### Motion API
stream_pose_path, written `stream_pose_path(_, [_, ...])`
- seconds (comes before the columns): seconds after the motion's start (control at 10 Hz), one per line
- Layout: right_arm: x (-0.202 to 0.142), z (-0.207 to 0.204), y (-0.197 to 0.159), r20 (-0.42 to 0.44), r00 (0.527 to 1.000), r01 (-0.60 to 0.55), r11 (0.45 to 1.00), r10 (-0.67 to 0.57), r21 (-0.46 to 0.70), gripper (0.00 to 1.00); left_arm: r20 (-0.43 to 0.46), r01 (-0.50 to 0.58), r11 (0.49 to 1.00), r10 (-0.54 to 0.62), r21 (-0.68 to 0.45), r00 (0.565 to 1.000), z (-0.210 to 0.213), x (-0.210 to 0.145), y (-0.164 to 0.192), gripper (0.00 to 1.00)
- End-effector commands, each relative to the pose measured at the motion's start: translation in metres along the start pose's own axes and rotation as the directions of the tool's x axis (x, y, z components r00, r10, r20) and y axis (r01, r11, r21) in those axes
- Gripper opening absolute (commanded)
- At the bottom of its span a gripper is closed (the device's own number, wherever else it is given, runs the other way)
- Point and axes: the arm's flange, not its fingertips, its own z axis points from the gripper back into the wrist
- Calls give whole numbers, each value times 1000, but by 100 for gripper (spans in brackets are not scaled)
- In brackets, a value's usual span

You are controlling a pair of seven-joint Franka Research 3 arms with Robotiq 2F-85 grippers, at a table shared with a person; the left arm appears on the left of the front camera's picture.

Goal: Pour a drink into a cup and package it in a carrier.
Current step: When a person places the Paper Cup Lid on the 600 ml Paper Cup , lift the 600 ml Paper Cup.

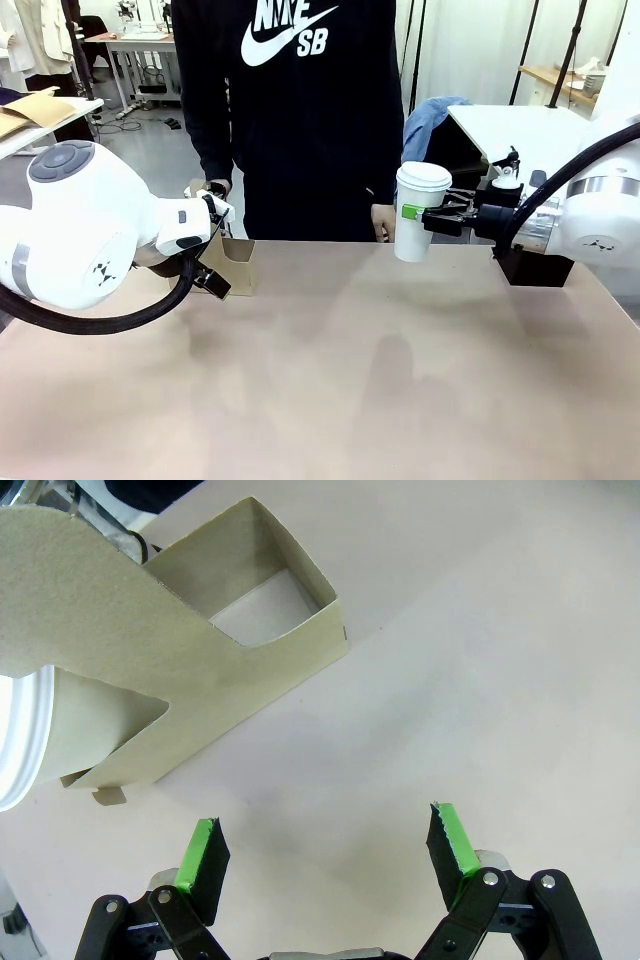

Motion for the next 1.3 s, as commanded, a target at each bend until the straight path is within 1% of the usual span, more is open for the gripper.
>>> stream_pose_path(0.0, [17, 4, 1, 0, 1000, 15, 1000, -15, 20, 80, 1, 0, 1000, 0, -1, 1000, 0, 0, 0, 100])
stream_pose_path(0.3, [88, 24, 11, 19, 999, 44, 997, -45, 57, 80, 1, 0, 1000, 0, -1, 1000, 0, 0, 0, 100])
stream_pose_path(0.6, [174, 55, 40, 35, 999, -17, 998, 15, 54, 80, 1, 0, 1000, 0, -1, 1000, 0, 0, 0, 100])
stream_pose_path(0.8, [215, 77, 59, 36, 999, -31, 998, 30, 45, 80, 1, 0, 1000, 0, -1, 1000, 0, 0, 0, 100])
stream_pose_path(0.9, [225, 84, 63, 36, 998, -48, 999, 47, 25, 80, 1, 0, 1000, 0, -1, 1000, 0, 0, 0, 100])
stream_pose_path(1.0, [227, 84, 63, 14, 999, -48, 999, 48, 12, 80, 1, 0, 1000, 0, -1, 1000, 0, 0, 0, 100])
stream_pose_path(1.1, [220, 83, 57, 58, 998, -16, 1000, 15, 14, 80, 1, 0, 1000, 0, -1, 1000, 0, 0, 0, 100])
stream_pose_path(1.2, [228, 85, 68, 46, 997, -69, 997, 68, 22, 80, 1, 0, 1000, 0, -1, 1000, 0, 0, 0, 100])
